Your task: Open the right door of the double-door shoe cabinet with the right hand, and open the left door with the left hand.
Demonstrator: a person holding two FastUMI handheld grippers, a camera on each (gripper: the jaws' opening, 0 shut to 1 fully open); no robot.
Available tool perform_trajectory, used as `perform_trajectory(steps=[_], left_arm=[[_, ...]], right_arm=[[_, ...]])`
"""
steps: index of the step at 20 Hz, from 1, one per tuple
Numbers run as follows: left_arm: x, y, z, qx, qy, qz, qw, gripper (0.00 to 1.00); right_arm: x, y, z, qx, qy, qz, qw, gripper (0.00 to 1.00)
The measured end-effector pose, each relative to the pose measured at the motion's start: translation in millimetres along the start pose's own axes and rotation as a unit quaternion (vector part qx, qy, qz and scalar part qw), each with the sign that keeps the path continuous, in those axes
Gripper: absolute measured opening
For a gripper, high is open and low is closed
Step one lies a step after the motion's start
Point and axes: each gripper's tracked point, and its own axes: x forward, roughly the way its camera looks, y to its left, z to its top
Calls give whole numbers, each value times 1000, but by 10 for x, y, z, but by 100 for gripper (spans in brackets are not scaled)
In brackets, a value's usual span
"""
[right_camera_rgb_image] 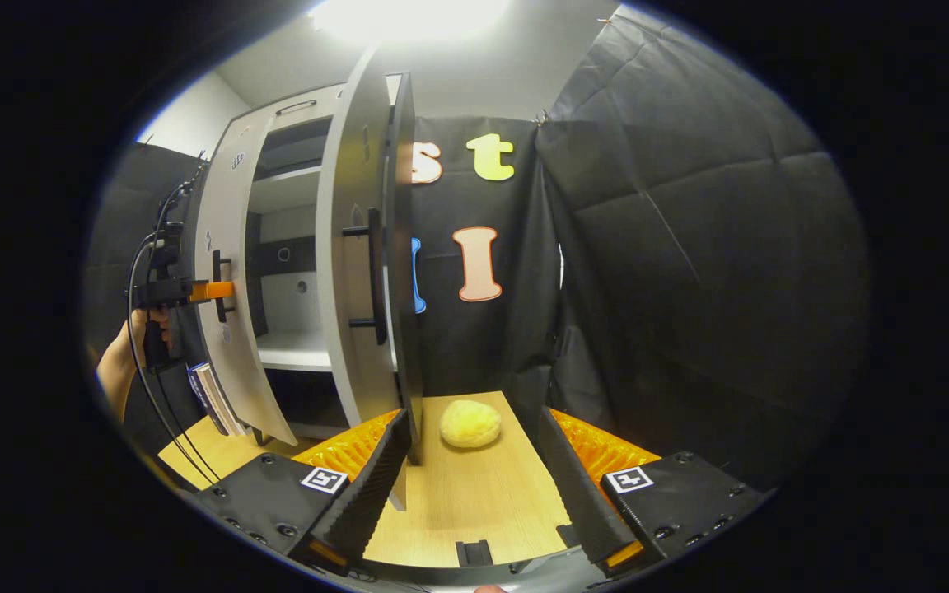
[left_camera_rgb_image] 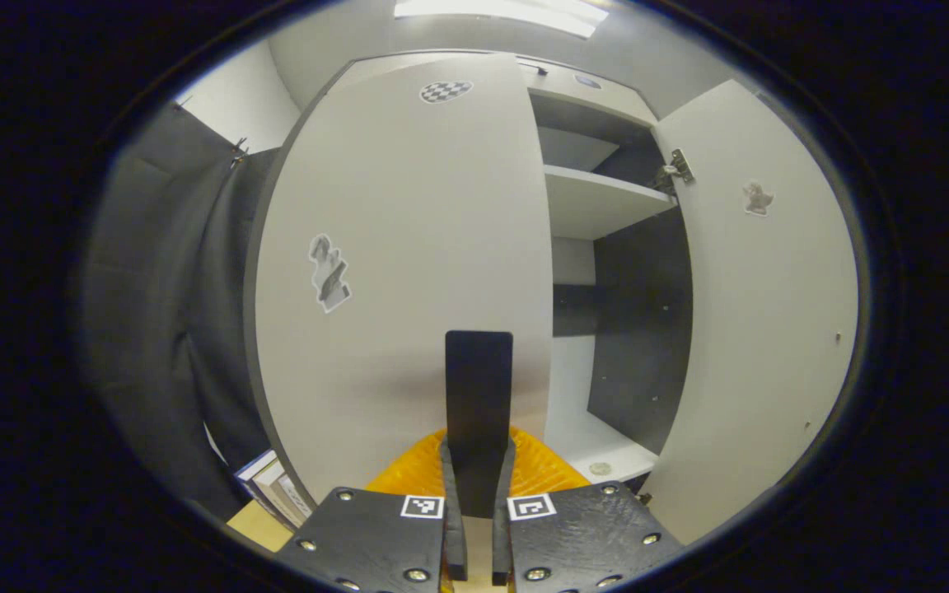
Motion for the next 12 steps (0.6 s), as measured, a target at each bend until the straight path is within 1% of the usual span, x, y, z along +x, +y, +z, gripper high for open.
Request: perform_trajectory(steps=[1,3,4,6,7,12], left_arm=[[-53,27,-8,0,-1,0,1000,13],[-149,84,-33,0,-2,-2,1000,13],[-202,119,-54,-2,-2,-4,1000,13],[-292,194,-75,-3,-3,-7,1000,13],[-333,233,-82,-3,-4,-9,1000,13],[-537,378,-89,-4,-5,-15,1000,13]], right_arm=[[-9,54,22,-2,-1,4,1000,98],[-28,126,49,-9,-5,9,1000,98],[-37,158,64,-12,-6,9,1000,96],[-62,235,97,-14,-9,12,1000,98],[-63,274,115,-13,-11,14,1000,96],[-102,457,145,-16,-13,21,1000,96]])
